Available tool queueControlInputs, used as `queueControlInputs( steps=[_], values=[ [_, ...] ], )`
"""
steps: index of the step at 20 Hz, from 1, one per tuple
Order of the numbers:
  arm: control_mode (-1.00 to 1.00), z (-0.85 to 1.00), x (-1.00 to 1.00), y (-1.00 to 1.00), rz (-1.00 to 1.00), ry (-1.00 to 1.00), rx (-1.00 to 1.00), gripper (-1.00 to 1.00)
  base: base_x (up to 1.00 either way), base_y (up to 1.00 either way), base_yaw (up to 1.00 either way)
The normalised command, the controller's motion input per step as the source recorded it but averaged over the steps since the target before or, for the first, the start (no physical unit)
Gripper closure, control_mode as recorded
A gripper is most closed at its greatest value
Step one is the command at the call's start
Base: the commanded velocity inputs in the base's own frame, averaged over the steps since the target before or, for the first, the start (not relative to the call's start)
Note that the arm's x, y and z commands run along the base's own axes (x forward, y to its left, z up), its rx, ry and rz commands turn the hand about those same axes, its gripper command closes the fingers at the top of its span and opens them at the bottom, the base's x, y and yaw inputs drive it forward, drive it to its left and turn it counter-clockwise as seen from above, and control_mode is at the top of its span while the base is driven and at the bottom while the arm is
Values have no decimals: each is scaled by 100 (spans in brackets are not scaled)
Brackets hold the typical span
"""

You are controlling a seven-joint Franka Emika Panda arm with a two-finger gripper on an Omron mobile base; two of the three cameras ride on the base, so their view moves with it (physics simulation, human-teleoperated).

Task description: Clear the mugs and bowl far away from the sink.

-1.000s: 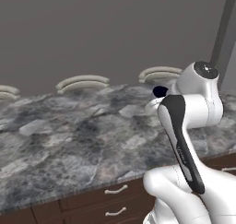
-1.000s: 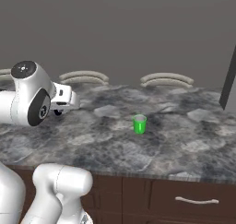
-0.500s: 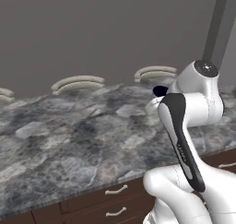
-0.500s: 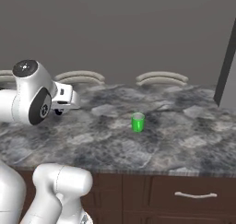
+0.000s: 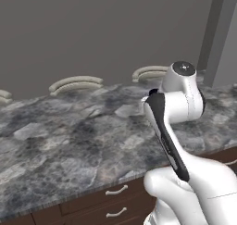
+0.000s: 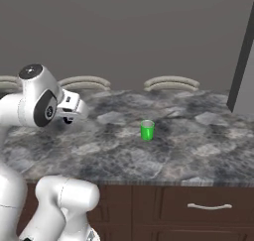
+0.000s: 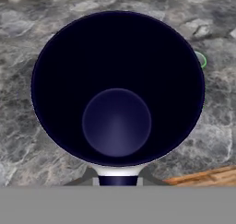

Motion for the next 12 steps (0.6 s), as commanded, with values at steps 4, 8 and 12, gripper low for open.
queueControlInputs(
  steps=[4,8,12],
  values=[
    [-100,-36,42,1,-7,14,1,100,0,0,0],
    [-100,-48,38,0,0,14,1,100,0,0,0],
    [-100,-51,46,1,0,16,0,100,0,0,0]
  ],
)
